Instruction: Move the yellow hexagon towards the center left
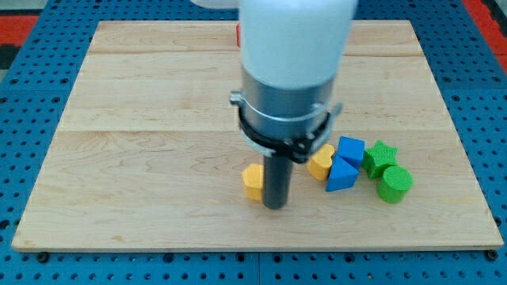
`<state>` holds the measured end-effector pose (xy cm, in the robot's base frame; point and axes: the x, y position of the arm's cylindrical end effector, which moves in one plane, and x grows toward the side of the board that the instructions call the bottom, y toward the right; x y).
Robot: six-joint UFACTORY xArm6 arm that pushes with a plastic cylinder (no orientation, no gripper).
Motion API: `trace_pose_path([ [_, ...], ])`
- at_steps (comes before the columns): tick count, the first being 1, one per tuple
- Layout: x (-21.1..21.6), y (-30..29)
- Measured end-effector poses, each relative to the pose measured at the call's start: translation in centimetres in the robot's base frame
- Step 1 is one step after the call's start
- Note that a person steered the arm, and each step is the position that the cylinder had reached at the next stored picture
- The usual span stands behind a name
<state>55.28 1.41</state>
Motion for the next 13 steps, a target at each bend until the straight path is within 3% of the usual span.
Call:
trace_pose_path([
  [4,-12.3,-11.1],
  [7,-18.2,-12.3],
  [10,-20.7,-12.5],
  [13,-20.7,-17.5],
])
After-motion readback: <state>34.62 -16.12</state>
